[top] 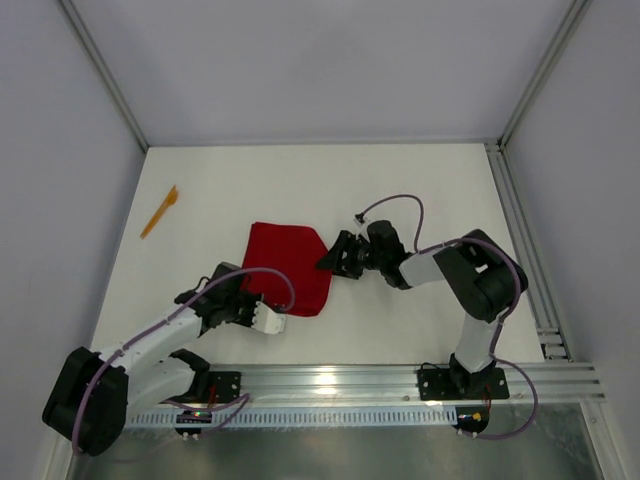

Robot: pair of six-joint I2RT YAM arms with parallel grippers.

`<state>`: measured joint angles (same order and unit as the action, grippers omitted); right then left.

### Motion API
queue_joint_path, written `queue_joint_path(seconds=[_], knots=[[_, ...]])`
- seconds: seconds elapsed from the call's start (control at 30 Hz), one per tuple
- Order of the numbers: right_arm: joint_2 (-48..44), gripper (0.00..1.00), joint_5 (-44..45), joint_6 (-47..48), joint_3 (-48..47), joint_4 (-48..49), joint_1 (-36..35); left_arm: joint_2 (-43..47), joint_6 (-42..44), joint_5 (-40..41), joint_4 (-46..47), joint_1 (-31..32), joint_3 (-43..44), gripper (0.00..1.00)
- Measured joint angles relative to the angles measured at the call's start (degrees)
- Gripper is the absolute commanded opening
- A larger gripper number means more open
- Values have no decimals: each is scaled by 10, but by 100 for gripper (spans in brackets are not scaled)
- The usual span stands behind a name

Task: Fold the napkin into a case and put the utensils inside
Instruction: Smooth out the lower triangle-folded napkin.

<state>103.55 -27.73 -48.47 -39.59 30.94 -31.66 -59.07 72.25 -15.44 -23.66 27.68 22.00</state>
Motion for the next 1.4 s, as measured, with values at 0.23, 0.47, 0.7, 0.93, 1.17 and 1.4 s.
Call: queue_joint_path(seconds=[0.23,0.47,0.7,0.93,1.17,1.4], knots=[[57,64,-7,-71,-24,81,5,36,40,-1,-5,0,-22,0],[78,45,6,-74,-84,54,6,38,63,-2,-9,0,-24,0],[80,44,7,-77,-137,53,7,37,64,-2,-9,0,-23,0],[80,46,10,-45,-172,26,-13,37,63,-2,-9,0,-23,0],[77,58,65,31,-206,-76,-39,37,63,-2,-9,0,-23,0],[70,59,136,118,-236,-169,-19,37,63,-2,-9,0,-23,0]])
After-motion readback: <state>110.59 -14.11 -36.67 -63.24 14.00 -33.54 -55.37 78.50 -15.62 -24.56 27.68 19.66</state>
